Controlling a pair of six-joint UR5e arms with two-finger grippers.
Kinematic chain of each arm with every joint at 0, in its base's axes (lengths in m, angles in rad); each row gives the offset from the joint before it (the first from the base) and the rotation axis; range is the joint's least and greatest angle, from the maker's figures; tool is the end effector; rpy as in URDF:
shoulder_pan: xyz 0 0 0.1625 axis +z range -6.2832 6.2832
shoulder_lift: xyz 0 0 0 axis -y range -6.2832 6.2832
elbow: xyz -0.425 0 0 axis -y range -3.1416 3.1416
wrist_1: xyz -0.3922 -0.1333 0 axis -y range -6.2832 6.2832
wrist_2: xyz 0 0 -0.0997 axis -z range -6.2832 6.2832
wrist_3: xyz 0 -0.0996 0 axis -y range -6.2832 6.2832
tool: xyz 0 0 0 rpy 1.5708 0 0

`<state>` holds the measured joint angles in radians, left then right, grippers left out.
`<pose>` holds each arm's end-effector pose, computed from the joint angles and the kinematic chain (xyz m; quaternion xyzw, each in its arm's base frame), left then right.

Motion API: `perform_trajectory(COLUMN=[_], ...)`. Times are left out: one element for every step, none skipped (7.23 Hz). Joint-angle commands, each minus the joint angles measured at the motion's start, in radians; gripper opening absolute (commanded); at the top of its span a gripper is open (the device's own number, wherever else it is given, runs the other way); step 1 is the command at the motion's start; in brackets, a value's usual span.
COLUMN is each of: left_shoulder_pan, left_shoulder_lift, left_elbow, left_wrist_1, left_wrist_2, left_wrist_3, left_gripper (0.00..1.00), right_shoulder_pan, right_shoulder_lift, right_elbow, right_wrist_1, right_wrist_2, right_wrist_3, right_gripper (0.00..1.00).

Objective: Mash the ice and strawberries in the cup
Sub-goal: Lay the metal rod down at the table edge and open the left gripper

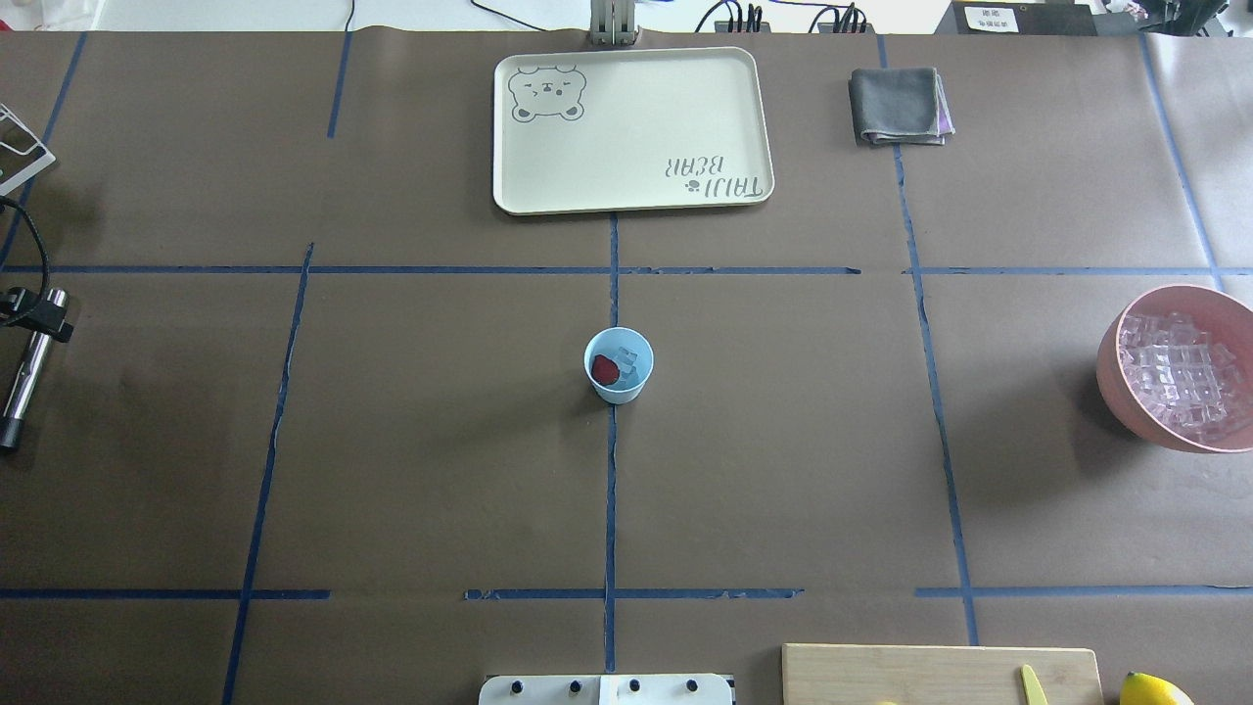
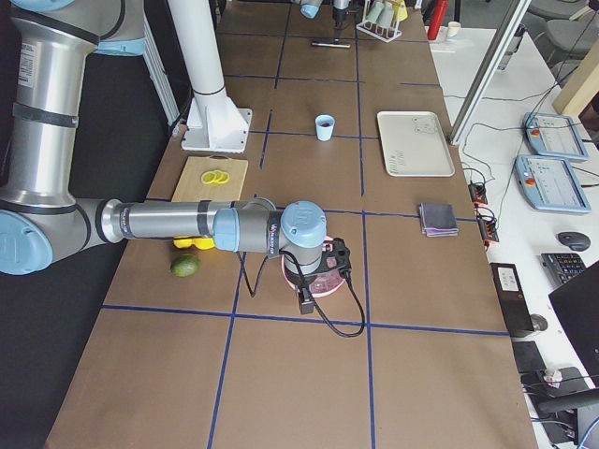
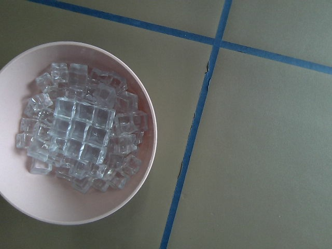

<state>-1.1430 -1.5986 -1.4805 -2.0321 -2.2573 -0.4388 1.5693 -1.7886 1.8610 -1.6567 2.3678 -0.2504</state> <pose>0.1540 -0.5068 0.6441 0.0308 0.3777 0.0616 0.9234 0.0615 -0.3982 0.6200 0.0420 -0.3858 -0.1132 0.9147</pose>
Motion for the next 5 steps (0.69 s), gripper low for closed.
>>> perform_trajectory(left_shoulder_pan=[-0.157, -0.237, -0.332, -0.375, -0.386], left_shoulder_lift=[0.000, -0.006, -0.010, 0.008, 0.034], left_elbow=[-0.044, -0.088, -0.104, -0.116, -0.121], left_wrist_1=[0.207, 0.383, 0.480, 0.474, 0.472], left_wrist_2=[-0.001, 0.001, -0.011, -0.069, -0.105], left_wrist_3=[0.297, 0.419, 0.426, 0.431, 0.433], left_gripper=[1.00, 1.00, 1.00, 1.00, 1.00], right_shoulder_pan=[0.000, 0.000, 0.000, 0.000, 0.000], right_shoulder_lift=[0.000, 0.002, 0.003, 0.003, 0.003], right_elbow=[0.001, 0.000, 0.001, 0.000, -0.002], right_wrist_1=[0.000, 0.000, 0.000, 0.000, 0.000], right_wrist_2=[0.001, -0.001, -0.001, -0.002, -0.002], right_wrist_3=[-0.001, -0.001, 0.000, 0.000, 0.002], right_gripper=[0.99, 0.99, 0.99, 0.99, 0.99])
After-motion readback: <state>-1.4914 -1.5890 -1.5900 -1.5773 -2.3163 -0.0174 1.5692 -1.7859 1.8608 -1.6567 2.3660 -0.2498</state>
